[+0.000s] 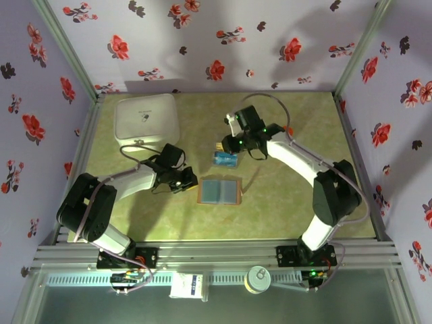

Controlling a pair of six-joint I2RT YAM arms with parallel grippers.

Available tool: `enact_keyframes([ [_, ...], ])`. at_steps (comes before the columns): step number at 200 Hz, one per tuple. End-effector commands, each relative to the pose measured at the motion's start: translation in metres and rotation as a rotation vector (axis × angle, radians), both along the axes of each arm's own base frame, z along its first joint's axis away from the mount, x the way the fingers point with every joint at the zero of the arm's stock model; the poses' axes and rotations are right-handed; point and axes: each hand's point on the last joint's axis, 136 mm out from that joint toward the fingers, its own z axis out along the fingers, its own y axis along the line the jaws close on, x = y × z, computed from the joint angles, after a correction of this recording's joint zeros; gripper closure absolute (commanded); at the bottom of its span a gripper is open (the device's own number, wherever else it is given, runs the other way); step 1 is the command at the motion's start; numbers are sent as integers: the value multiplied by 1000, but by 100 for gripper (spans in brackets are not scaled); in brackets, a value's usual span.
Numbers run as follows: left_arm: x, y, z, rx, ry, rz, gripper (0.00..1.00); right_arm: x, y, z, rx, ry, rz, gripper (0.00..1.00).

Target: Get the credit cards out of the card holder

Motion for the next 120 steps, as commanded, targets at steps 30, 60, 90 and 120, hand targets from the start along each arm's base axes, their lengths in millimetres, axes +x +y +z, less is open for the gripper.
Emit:
enact_keyframes([
  [30,-6,-2,-8,-19,28,-23,90,-39,8,-9,252,214,-323,80],
  [60,-8,-10,-11,-16,32,-45,91,-69,10,-35,252,333,-397,81],
  [90,-9,-15,-14,-15,40,-54,94,-94,18,-59,218,433,-366,80],
  [120,-11,-18,-18,-16,55,-72,94,-111,25,-76,160,461,-337,75],
])
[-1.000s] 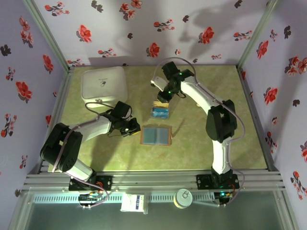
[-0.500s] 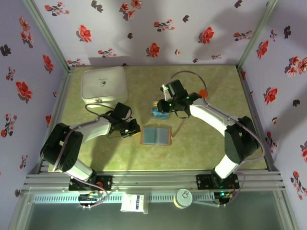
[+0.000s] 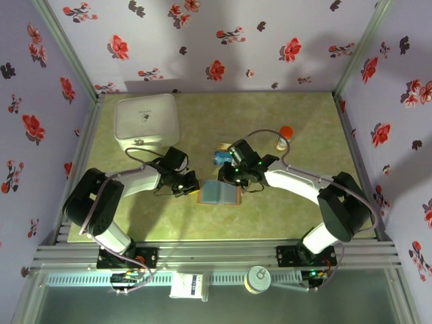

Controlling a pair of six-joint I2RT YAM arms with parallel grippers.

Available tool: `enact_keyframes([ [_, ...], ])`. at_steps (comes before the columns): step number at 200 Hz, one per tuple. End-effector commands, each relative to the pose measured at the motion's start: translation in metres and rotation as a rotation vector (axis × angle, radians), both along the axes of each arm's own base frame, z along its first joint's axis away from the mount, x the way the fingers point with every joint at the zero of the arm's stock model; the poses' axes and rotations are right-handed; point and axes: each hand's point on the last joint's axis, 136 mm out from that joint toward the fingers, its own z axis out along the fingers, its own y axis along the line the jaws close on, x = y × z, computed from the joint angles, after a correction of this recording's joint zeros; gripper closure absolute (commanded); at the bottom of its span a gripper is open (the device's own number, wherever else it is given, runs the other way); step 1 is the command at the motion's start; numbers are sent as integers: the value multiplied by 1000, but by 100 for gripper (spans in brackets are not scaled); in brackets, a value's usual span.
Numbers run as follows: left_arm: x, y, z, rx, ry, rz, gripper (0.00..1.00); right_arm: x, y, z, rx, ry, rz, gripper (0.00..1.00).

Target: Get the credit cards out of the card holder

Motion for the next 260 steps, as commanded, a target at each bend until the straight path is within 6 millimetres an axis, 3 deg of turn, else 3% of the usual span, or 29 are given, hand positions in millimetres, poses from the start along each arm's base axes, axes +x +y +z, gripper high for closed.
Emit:
enact_keyframes([
  [1,1,-9,1,-22,4,-29,94,-13,8,-13,-4,53,2,74],
  [85,-6,-7,-9,-3,36,-39,95,-21,30,-37,-5,95,49,69],
  [126,-9,-3,-13,23,43,-38,95,-21,31,-45,-25,102,57,68],
  [183,-10,0,-17,38,48,-43,95,-20,36,-50,-13,113,58,78],
  [227,-10,1,-17,46,45,-46,95,-21,23,-58,-79,126,37,73],
  [260,-11,3,-18,57,47,-47,95,-21,10,-52,-125,93,15,73],
])
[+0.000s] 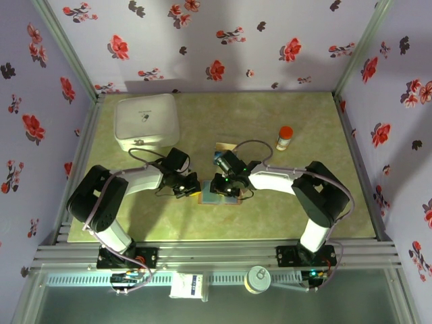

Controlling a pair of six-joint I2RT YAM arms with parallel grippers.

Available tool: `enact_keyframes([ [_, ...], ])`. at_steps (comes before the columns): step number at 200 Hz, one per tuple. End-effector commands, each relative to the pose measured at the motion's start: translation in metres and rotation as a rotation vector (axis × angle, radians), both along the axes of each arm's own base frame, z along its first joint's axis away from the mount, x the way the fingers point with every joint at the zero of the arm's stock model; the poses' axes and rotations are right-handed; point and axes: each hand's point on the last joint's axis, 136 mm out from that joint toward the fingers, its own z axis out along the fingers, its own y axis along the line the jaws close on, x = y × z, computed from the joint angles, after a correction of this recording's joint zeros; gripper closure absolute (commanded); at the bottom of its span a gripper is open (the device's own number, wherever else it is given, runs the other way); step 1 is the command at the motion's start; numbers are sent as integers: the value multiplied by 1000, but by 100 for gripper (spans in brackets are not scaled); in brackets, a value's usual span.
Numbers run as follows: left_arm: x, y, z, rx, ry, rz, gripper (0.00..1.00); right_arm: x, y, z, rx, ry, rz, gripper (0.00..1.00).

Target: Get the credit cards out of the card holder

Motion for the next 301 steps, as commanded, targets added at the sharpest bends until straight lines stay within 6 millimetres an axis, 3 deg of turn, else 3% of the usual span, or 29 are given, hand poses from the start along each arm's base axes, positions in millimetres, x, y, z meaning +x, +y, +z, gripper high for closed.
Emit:
enact_keyframes([
  [1,-7,7,-10,58,25,-17,95,1,-12,7,-62,-32,-19,73],
  [104,-2,7,0,57,3,-13,95,-2,-19,-1,-83,-31,-24,76],
  [197,-2,7,0,63,5,-18,95,-4,-6,-6,-38,-5,16,75],
  [227,-1,8,-1,69,5,-19,95,-2,-11,3,-55,-36,12,79],
  [259,-1,8,-4,73,7,-21,95,0,5,18,39,-50,33,80],
  [301,-1,8,-5,78,10,-25,95,-1,19,11,96,-15,41,80],
])
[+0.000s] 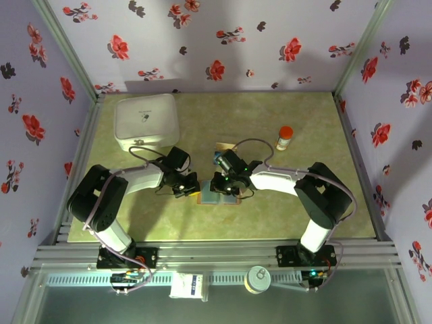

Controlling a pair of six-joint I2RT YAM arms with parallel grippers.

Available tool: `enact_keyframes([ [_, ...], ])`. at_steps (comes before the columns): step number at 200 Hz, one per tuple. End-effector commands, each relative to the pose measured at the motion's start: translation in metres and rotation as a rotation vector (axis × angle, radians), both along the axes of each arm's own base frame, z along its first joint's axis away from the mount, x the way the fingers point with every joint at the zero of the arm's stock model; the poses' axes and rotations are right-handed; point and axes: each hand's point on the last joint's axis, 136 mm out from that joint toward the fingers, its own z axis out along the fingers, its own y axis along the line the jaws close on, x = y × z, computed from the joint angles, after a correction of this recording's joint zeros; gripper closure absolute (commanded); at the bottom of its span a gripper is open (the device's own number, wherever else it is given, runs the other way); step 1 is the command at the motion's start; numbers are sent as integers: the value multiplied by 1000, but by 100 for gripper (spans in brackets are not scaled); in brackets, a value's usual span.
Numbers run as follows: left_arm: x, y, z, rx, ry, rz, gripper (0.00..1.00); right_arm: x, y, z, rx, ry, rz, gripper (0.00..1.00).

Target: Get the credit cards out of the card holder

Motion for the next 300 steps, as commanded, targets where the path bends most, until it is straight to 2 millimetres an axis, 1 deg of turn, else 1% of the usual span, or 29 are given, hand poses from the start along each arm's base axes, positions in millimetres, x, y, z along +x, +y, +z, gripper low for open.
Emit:
enact_keyframes([
  [1,-1,5,-5,44,5,-15,95,-4,11,-1,45,19,17,80],
  [13,0,5,-5,46,5,-16,95,-4,9,-5,28,26,11,80],
  [45,0,5,-6,48,7,-19,95,-5,-6,-16,-63,36,-2,80],
  [82,0,5,-7,49,9,-21,95,-7,-18,-18,-120,28,-10,80],
  [114,0,6,-8,50,10,-21,95,-6,-26,-15,-136,12,-25,80],
  [132,-1,6,-8,51,12,-21,95,-6,-28,-14,-137,7,-30,80],
  [163,0,6,-6,52,10,-19,95,-6,-29,-19,-136,19,-33,80],
  [187,2,5,0,48,-1,-16,95,-7,-28,-22,-130,27,-33,80],
  [231,10,3,24,22,-52,-3,96,-7,-30,-22,-125,20,-42,81],
  [260,12,-5,39,-18,-72,2,93,-7,-31,-24,-114,23,-52,81],
  [300,13,-17,53,-54,-85,-4,88,-6,-31,-20,-85,9,-62,81],
])
